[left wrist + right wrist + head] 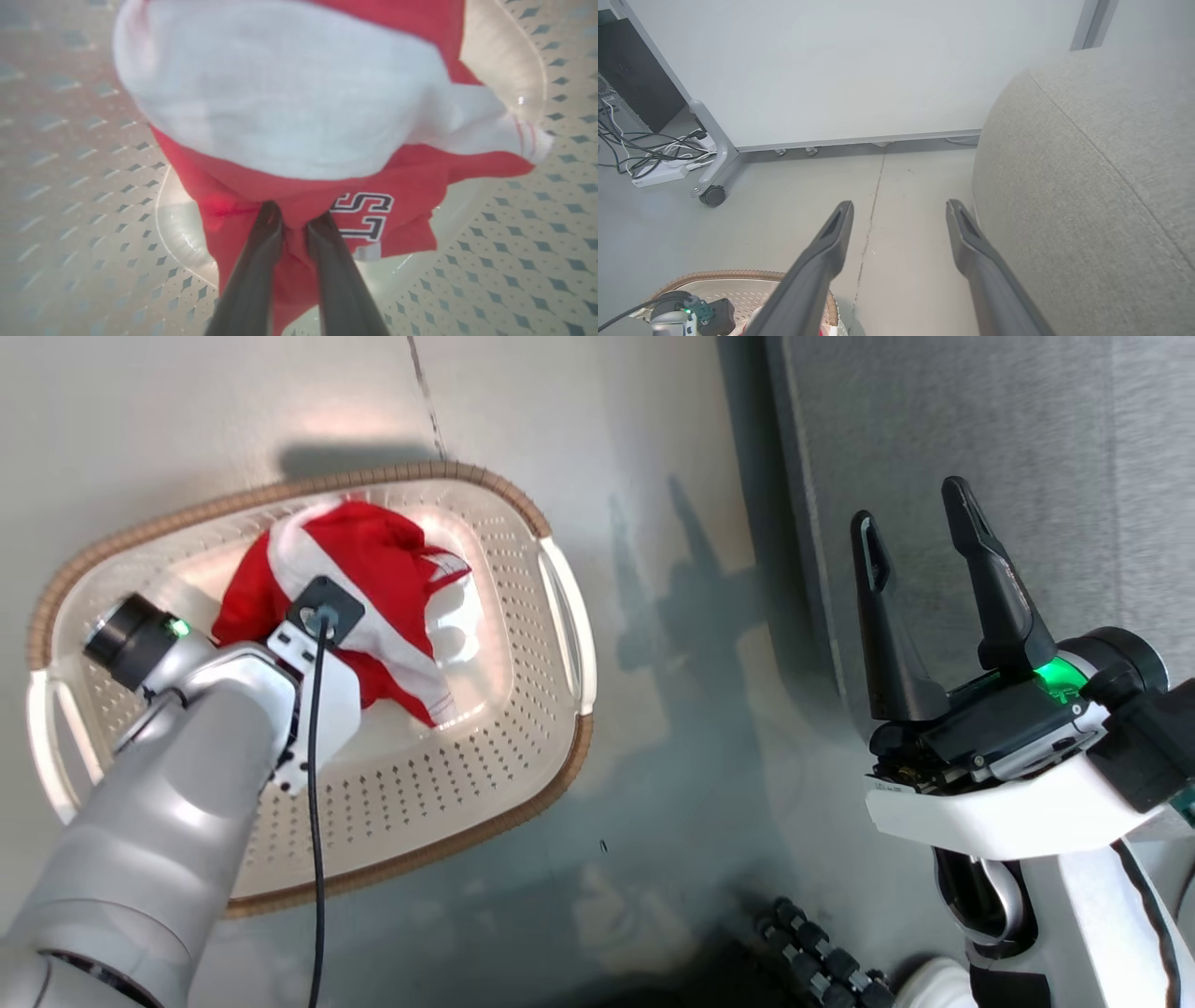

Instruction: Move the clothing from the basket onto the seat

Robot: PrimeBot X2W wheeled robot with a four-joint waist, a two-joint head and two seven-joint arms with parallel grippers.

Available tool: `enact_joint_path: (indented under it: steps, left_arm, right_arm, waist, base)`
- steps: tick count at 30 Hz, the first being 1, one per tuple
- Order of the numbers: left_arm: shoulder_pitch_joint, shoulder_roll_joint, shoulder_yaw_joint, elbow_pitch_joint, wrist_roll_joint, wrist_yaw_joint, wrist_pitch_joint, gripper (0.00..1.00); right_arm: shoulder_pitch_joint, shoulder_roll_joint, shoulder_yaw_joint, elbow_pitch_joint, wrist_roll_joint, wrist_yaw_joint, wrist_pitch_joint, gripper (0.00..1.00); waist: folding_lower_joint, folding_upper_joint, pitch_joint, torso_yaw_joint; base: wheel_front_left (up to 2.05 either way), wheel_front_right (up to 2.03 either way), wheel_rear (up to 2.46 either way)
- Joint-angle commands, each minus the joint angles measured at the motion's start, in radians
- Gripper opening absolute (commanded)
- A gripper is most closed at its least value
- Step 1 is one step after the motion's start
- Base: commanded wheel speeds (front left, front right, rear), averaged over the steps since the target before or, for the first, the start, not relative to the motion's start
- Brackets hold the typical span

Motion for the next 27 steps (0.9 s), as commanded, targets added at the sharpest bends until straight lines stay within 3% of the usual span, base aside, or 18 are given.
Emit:
enact_joint_path:
  steps: [1, 13, 20, 24, 27]
  left_arm:
    - [0.013, -0.004, 0.005, 0.000, -0.009, 0.015, -0.032, 0.00]
    - [0.159, -0.086, 0.062, -0.001, -0.111, 0.008, -0.275, 0.00]
    - [0.235, -0.125, 0.104, -0.033, -0.175, 0.008, -0.334, 0.00]
    - [0.291, -0.134, 0.133, -0.149, -0.196, 0.036, -0.340, 0.00]
    - [0.380, -0.114, 0.203, -0.371, -0.180, 0.085, -0.340, 0.00]
  right_arm:
    - [-0.007, -0.002, -0.008, 0.007, -0.011, 0.000, -0.005, 1.00]
    - [0.045, -0.003, -0.062, 0.097, -0.053, 0.000, -0.005, 1.00]
    - [0.087, -0.003, -0.072, 0.149, -0.072, 0.000, -0.005, 1.00]
    - [0.125, -0.004, -0.083, 0.176, -0.076, 0.000, -0.005, 1.00]
    - [0.164, -0.004, -0.092, 0.195, -0.077, 0.000, -0.005, 1.00]
  waist:
    - [0.0000, 0.0000, -0.058, 0.010]
    - [0.0000, 0.0000, -0.351, 0.119]
    - [0.0000, 0.0000, -0.504, 0.179]
    - [0.0000, 0.0000, -0.600, 0.220]
    - [0.0000, 0.0000, -0.685, 0.257]
  base:
    - [0.00, 0.00, 0.00]
    - [0.00, 0.00, 0.00]
    - [0.00, 0.00, 0.00]
    - [0.00, 0.00, 0.00]
    - [0.00, 0.00, 0.00]
